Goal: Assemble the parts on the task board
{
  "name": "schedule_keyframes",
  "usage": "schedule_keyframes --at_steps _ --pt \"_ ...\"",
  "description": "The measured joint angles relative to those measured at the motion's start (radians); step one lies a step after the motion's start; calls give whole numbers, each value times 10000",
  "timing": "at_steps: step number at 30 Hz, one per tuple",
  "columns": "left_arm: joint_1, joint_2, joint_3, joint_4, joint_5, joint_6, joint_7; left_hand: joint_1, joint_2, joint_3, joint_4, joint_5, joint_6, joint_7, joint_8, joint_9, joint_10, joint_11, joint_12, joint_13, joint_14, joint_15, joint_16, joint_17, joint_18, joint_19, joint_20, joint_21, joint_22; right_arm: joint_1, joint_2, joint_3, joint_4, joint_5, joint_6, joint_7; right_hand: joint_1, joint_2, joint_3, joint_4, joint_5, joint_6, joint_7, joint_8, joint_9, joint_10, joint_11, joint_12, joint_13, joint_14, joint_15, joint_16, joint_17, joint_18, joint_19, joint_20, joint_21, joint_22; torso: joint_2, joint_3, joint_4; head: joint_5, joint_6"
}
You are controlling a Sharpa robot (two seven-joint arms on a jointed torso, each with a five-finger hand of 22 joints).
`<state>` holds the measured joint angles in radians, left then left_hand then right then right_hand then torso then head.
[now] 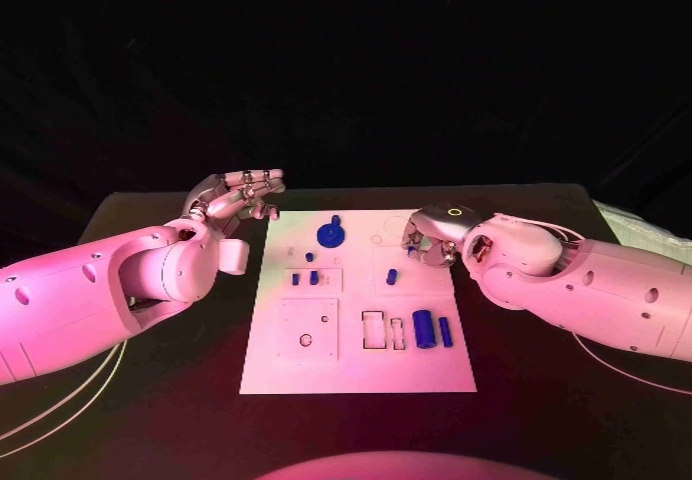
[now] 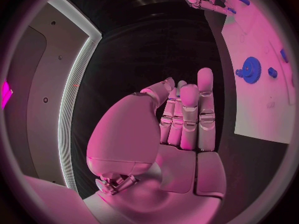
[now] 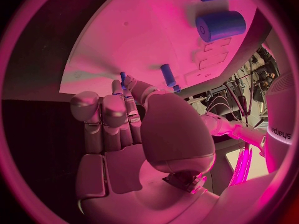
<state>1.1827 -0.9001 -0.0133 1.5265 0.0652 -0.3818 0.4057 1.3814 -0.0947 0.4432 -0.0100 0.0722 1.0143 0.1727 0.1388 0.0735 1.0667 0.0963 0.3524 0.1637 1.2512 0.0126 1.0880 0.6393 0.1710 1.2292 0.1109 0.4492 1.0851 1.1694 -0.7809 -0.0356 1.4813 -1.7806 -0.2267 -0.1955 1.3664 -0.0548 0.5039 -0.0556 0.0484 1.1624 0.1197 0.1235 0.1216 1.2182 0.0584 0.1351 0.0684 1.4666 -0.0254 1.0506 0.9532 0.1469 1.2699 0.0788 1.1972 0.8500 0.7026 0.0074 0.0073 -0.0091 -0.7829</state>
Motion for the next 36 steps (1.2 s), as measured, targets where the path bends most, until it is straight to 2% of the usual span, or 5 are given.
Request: schedule_keyframes --at_steps 11,19,27,31,36 --pt "-1 -4 0 -95 -26 169 -122 0 0 -29 -29 0 -91 90 0 -12 -189 48 118 25 -35 35 0 -43 0 0 0 -41 -28 230 -517 119 795 543 -317 30 1 -1 -1 0 0 -34 32 -44 4 0 0 -41 -3 0 0 -1 -10 0 0 0 0 -19 1 2 -7 42 -8" --pt "-1 22 0 -111 -37 281 -208 0 0 -29 -29 0 -124 57 0 -12 -198 54 118 24 -73 72 0 -43 0 0 0 -41 -41 249 -389 127 1492 1035 -559 125 56 -61 111 -111 -1 -83 80 -60 44 0 1 -81 -23 0 1 57 23 0 -1 0 0 12 3 -5 2 183 -6" --pt "-4 135 -1 -118 -43 368 -237 0 0 -29 -29 0 -124 56 0 -12 -197 54 118 32 -73 72 0 -42 -1 0 0 -41 -41 58 227 126 1895 1614 -671 328 55 -62 125 -126 46 -115 112 -100 35 -1 2 -117 -21 0 1 103 92 0 -1 0 69 50 -7 -22 9 457 10" --pt "-4 204 -1 -125 -44 394 -243 0 0 -29 -28 0 -123 56 0 -12 -197 54 118 32 -73 72 0 -41 0 0 0 -41 -41 -131 578 101 1902 1778 -657 486 54 -63 164 -165 46 -147 143 -142 34 -4 6 -169 -18 0 1 103 98 1 -1 0 69 49 -4 -21 -9 566 20" --pt "-4 291 -1 -109 -46 419 -250 0 0 -29 -28 0 -123 56 0 -11 -196 54 157 31 -73 72 0 -42 -1 36 36 -41 -41 -400 1041 3 1696 1825 -524 748 54 -63 177 -178 82 -179 175 -157 32 -57 58 -232 -16 0 1 103 70 1 -1 0 69 22 8 -18 -15 678 -11"
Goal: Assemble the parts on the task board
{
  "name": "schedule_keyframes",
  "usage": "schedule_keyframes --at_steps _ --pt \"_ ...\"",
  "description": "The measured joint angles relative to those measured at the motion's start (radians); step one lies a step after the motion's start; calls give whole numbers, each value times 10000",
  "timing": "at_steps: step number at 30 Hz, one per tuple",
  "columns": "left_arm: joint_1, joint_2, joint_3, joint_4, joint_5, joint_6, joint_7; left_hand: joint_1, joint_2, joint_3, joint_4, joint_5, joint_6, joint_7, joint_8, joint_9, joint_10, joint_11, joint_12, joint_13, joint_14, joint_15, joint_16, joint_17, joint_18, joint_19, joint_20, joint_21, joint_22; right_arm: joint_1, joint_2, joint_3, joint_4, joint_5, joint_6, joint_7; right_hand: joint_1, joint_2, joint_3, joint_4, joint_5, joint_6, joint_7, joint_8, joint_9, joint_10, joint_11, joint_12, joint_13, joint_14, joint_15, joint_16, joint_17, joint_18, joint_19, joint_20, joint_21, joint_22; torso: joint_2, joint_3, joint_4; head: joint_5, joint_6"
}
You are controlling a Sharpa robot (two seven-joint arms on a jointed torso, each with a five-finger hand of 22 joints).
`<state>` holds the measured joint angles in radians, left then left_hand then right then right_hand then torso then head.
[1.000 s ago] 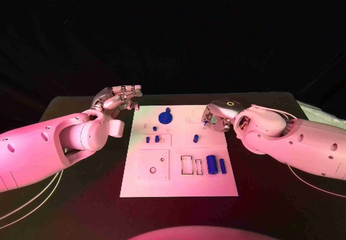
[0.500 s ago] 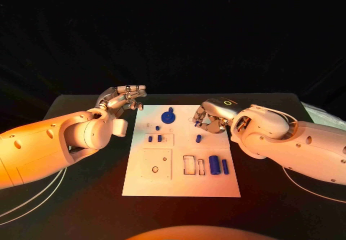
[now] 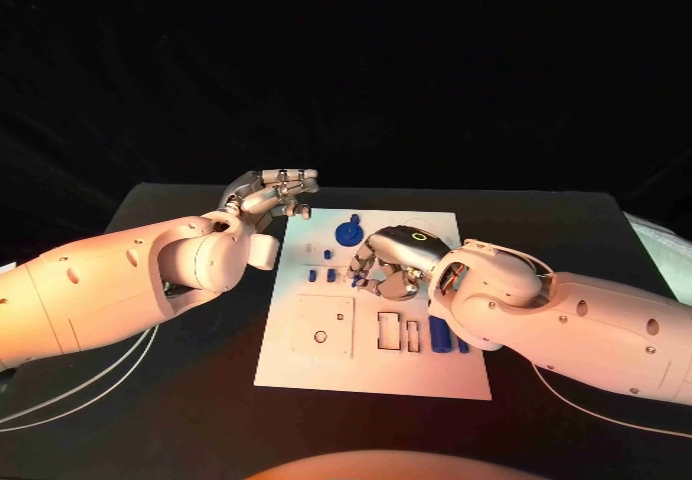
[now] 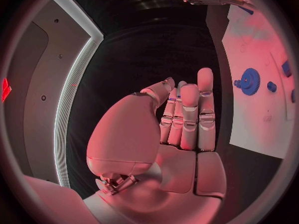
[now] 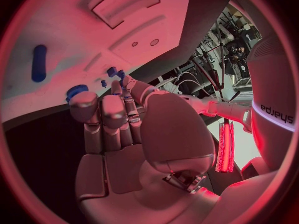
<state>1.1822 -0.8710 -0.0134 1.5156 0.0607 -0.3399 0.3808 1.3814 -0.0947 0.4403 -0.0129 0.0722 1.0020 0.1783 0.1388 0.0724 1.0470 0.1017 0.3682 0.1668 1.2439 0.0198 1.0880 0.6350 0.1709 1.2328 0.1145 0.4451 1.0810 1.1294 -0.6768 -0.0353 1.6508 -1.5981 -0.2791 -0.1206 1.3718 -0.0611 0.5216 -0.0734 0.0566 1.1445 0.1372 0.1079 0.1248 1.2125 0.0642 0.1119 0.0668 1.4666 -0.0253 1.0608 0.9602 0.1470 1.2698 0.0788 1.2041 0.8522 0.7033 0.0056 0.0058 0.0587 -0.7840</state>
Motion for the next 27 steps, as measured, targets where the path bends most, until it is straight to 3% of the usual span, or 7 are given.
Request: schedule_keyframes --at_steps 11,27 --pt "-2 53 0 128 -3 24 -10 0 0 -28 -27 0 -37 36 0 1 -37 37 0 11 0 0 0 -22 0 0 0 0 -11 -440 466 -61 -402 -172 546 261 -1 -1 0 0 13 -3 -3 -2 -4 -18 18 -15 0 0 0 37 16 -1 0 0 0 9 13 -5 36 193 -129" --pt "-2 52 0 134 -6 27 -13 0 0 -27 -27 0 -36 36 0 1 -36 37 0 10 0 0 0 -21 0 0 0 0 -10 -597 789 -77 -762 -442 829 352 -2 -2 -2 2 11 -16 -16 -21 0 -37 37 -41 -3 0 0 33 32 -1 -1 0 -1 23 15 2 36 290 -275"
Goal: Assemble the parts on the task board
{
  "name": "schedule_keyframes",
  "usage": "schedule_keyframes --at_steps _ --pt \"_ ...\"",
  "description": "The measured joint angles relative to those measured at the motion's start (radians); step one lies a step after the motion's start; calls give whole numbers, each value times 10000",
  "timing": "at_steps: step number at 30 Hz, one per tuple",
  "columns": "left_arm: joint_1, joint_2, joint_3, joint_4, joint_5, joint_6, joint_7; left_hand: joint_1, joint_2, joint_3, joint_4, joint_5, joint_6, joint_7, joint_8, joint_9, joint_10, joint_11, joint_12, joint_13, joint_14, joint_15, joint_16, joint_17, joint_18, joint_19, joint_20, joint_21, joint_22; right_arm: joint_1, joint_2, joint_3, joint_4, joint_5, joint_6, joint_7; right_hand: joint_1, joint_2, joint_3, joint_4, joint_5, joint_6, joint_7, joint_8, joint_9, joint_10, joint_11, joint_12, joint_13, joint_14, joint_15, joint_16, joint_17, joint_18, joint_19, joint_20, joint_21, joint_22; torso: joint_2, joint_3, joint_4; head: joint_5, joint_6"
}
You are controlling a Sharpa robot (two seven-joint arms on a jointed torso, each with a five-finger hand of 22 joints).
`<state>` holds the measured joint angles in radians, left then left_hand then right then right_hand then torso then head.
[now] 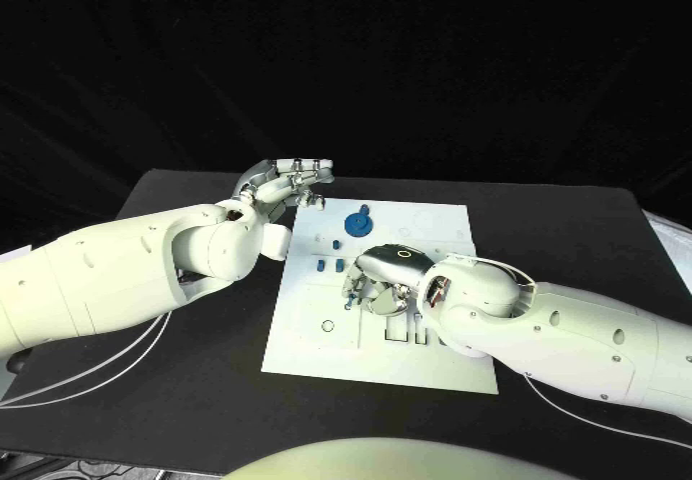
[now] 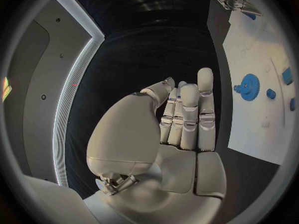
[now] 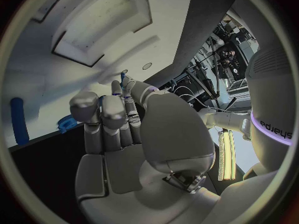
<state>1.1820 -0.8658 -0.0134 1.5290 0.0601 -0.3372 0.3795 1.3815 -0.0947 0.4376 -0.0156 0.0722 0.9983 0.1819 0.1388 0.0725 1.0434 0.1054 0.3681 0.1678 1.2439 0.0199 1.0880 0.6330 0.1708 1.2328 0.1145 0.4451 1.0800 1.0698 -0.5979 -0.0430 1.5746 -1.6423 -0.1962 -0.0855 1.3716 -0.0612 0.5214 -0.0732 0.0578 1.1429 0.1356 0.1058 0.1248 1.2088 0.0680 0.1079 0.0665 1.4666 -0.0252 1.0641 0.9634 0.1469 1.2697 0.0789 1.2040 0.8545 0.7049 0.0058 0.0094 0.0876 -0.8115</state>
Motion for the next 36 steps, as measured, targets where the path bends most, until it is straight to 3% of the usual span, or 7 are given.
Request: schedule_keyframes --at_steps 25,32,36 --pt "0 39 0 -81 -2 31 -7 0 0 0 0 0 0 0 0 -1 -35 -36 41 -3 0 0 0 2 0 0 0 0 1 -23 167 -4 -3 -333 306 -136 -3 1 -2 2 -24 -1 -1 -30 10 -34 34 -18 11 0 0 38 15 0 0 0 0 -3 -6 1 3 13 -95" --pt "0 40 0 -82 -3 44 -11 0 0 0 0 0 0 0 0 -8 -35 -36 41 -3 0 0 0 2 1 0 0 0 2 -21 286 -23 2 -619 432 -310 -192 -76 -113 60 -23 -59 14 -38 30 -17 51 -34 29 0 0 38 -52 0 -9 9 -1 -69 -7 0 3 15 -103" --pt "-1 43 0 -82 -3 51 -14 0 0 0 0 0 0 0 0 -8 -35 -36 41 -3 0 0 0 2 0 0 0 0 2 -24 357 -46 -34 -741 509 -400 -370 -252 -237 101 84 -452 130 -267 -10 -334 134 -233 -8 0 111 -5 -156 0 -110 110 -41 -203 -5 0 3 15 -108"
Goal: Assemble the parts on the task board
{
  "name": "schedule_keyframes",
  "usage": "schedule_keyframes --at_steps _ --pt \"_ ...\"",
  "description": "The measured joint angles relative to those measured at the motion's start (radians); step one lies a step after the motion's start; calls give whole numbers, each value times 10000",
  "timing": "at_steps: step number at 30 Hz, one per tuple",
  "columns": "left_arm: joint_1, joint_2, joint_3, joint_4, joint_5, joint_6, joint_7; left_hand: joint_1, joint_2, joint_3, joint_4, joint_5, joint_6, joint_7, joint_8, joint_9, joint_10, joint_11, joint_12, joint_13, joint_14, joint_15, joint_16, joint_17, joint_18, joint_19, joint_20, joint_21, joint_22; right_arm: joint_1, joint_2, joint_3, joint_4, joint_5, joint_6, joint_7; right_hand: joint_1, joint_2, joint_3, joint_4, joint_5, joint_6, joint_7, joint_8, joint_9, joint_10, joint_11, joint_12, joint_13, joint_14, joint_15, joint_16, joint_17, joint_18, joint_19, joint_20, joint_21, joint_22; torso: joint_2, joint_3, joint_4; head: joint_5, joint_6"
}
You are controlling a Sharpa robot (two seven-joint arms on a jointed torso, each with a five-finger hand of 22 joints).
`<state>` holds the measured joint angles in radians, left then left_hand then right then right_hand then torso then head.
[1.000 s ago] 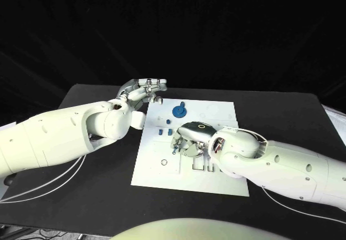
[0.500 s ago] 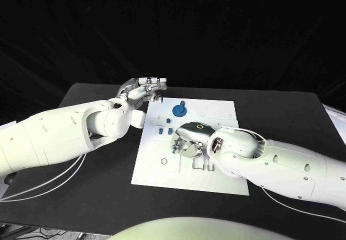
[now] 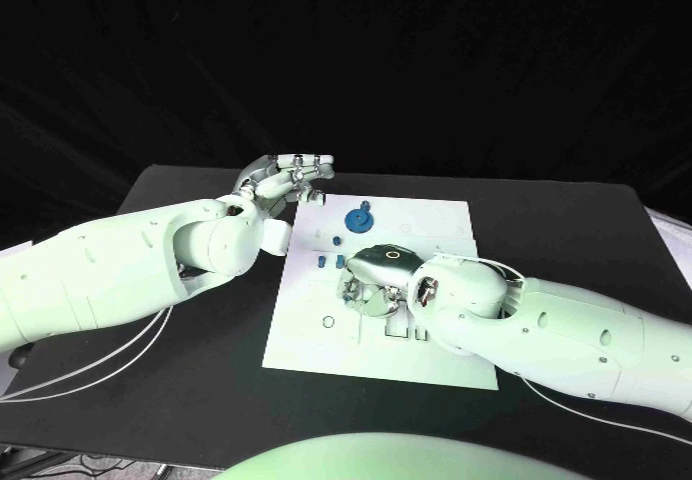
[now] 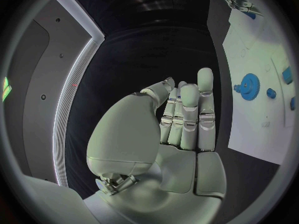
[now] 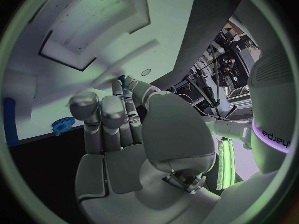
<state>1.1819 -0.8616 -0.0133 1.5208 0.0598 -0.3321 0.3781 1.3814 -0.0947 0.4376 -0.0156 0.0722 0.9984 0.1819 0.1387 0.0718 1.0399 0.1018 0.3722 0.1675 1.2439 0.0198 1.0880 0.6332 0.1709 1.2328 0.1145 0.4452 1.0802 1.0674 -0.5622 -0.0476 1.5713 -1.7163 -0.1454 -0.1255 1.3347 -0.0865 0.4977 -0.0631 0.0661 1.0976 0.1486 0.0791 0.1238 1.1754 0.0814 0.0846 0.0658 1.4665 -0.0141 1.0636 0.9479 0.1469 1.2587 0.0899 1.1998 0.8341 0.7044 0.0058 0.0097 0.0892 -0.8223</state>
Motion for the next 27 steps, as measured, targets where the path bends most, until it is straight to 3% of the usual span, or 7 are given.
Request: schedule_keyframes --at_steps 4,8,15,21,27 --pt "-1 1 0 0 0 3 -4 0 0 0 0 0 0 0 0 0 -41 40 0 14 0 0 0 -22 0 0 0 -38 -16 3 36 -4 -16 -87 11 -57 -261 -261 -229 47 115 -532 191 -139 -151 -646 180 -170 0 -3 215 -234 -258 1 -293 145 -344 -541 0 -3 0 0 -10" --pt "-1 -1 0 0 -1 4 -9 0 0 0 0 0 0 0 40 1 -98 24 0 14 0 0 0 -22 0 0 0 -37 -16 4 34 -12 -14 -157 -31 -93 -306 -306 -395 33 149 -820 319 -139 -220 -1180 312 -193 -33 -75 288 -331 -405 1 -437 246 -531 -840 0 -3 1 0 -22" --pt "-1 -7 0 -3 -1 11 -25 0 0 -28 -28 0 -41 30 40 1 -107 32 54 13 -28 -12 0 -35 0 0 0 -37 -21 -27 -124 -32 71 -250 -244 -158 -306 -306 -579 -1 213 -916 312 -138 -242 -1545 413 -77 -4 -125 339 -385 -540 1 -502 284 -609 -1036 1 3 1 0 -34" --pt "-2 -17 0 -11 -1 16 -39 0 0 -28 -28 0 -70 1 40 1 -144 69 54 13 -71 0 0 -49 0 0 0 -37 -26 -39 -582 -35 438 -288 -481 -182 -306 -306 -717 -3 389 -917 312 -74 -229 -1631 398 199 35 -125 338 -385 -532 0 -502 284 -609 -925 1 5 1 0 -35" --pt "-9 -47 0 -9 -1 21 -49 0 0 -28 -28 0 -70 1 40 1 -181 36 54 12 -71 0 0 -49 -1 0 0 -37 -26 186 -1410 109 1084 -274 -735 -162 -306 -306 -784 -18 483 -936 224 -59 -227 -1675 310 305 35 -125 338 -345 -487 0 -423 284 -529 -706 -7 6 -5 7 -76"
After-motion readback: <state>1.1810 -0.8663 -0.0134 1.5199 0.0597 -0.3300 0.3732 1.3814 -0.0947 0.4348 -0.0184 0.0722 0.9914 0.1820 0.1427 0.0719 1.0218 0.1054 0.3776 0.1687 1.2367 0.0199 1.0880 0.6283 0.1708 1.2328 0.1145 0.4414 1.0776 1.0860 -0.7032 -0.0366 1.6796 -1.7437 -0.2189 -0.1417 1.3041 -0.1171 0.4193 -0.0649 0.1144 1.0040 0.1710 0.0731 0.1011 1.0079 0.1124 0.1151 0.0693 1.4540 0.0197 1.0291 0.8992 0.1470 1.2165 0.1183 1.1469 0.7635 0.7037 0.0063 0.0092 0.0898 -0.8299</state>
